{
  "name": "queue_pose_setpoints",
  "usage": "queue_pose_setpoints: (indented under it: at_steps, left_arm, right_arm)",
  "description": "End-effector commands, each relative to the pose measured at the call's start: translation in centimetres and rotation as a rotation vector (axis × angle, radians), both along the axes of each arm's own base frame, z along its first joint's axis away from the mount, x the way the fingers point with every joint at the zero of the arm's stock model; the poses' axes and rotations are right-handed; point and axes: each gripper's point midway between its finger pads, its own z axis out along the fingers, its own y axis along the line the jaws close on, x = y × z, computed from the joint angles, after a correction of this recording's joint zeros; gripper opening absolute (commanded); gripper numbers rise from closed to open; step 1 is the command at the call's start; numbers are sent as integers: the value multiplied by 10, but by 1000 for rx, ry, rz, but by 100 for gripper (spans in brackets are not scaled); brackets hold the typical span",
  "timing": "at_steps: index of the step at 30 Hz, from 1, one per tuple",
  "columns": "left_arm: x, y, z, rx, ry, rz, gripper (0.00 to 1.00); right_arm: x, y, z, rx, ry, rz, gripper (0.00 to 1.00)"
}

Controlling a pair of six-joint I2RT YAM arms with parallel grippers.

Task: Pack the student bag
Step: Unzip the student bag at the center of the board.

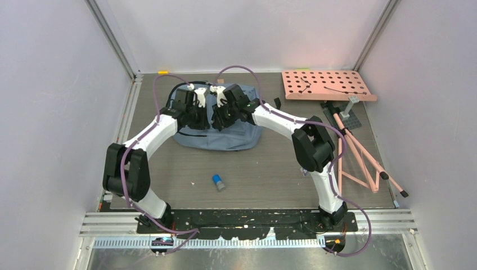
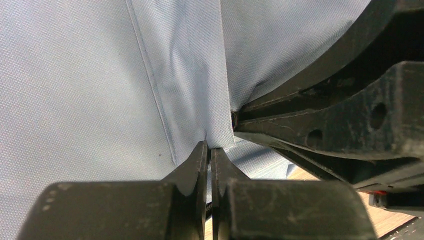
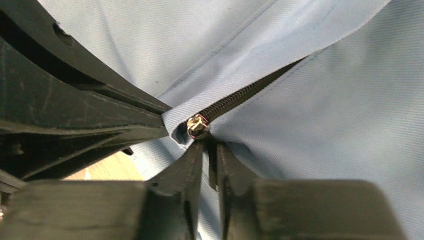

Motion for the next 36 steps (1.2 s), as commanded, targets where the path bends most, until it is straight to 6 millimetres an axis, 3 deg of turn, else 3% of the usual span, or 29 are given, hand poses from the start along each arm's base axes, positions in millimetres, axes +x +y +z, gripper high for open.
queue_pose_setpoints:
  at_steps: [1, 3, 12, 16, 21, 32, 36]
  left_arm:
    - [2, -6, 5, -25, -6, -6, 0]
    - [0, -2, 3, -6, -4, -3, 0]
    - [-10, 19, -6, 103, -1, 16, 0]
    - [-14, 20, -7, 98, 3, 14, 0]
    - [-23, 22, -7, 102, 10, 7, 0]
    - [-41, 35, -17, 166, 42, -16, 0]
    - [-43, 37, -18, 179, 45, -24, 0]
  right_arm:
    - [9, 20, 26, 95, -30, 3, 8]
    - [11, 21, 35, 107, -34, -9, 2]
    - [33, 3, 86, 101, -80, -126, 0]
    - [54, -16, 87, 88, -65, -218, 1]
    - [81, -37, 71, 23, -52, -309, 0]
    - [130, -47, 58, 9, -103, -446, 1]
    - [153, -57, 72, 43, -168, -536, 1]
